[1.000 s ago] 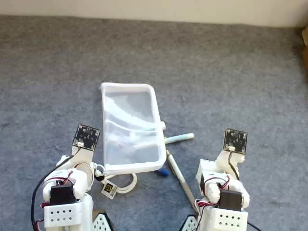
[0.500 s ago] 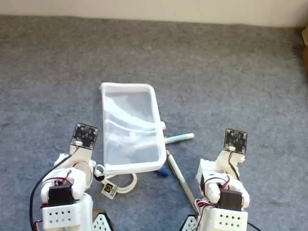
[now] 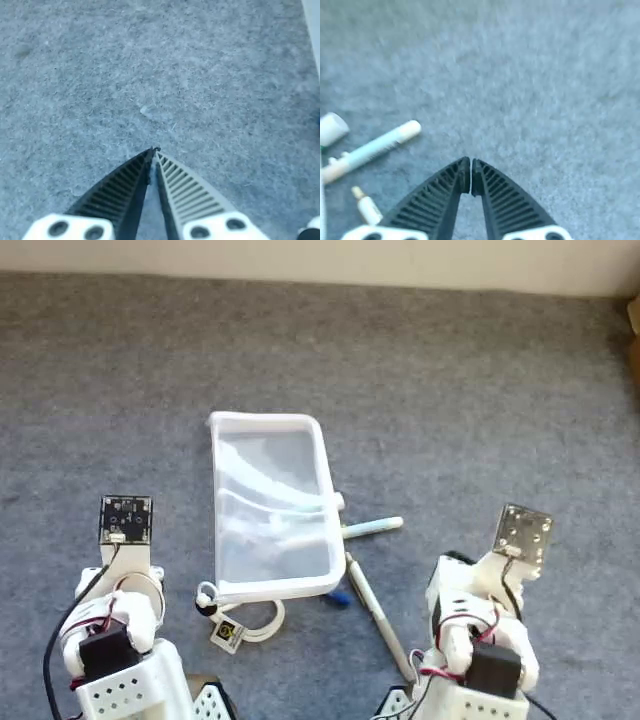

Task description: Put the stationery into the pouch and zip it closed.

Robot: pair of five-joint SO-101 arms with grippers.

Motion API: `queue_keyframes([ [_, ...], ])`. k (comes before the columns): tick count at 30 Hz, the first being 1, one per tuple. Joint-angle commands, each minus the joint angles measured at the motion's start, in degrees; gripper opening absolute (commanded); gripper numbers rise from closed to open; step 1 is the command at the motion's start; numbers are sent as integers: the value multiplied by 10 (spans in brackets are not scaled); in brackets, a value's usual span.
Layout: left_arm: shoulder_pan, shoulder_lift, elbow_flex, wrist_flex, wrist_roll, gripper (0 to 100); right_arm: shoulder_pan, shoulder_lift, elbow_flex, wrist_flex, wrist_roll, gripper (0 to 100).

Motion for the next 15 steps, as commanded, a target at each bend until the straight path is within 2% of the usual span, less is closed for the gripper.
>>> queue_keyframes([
  [1, -7, -2, -27, 2, 4, 7, -45, 2, -107, 39, -6, 4],
  [6, -7, -2, -26, 2, 4, 7, -110, 35, -167, 39, -5, 4],
  [15, -7, -2, -26, 2, 4, 7, -242, 289, -310, 44, -3, 4],
])
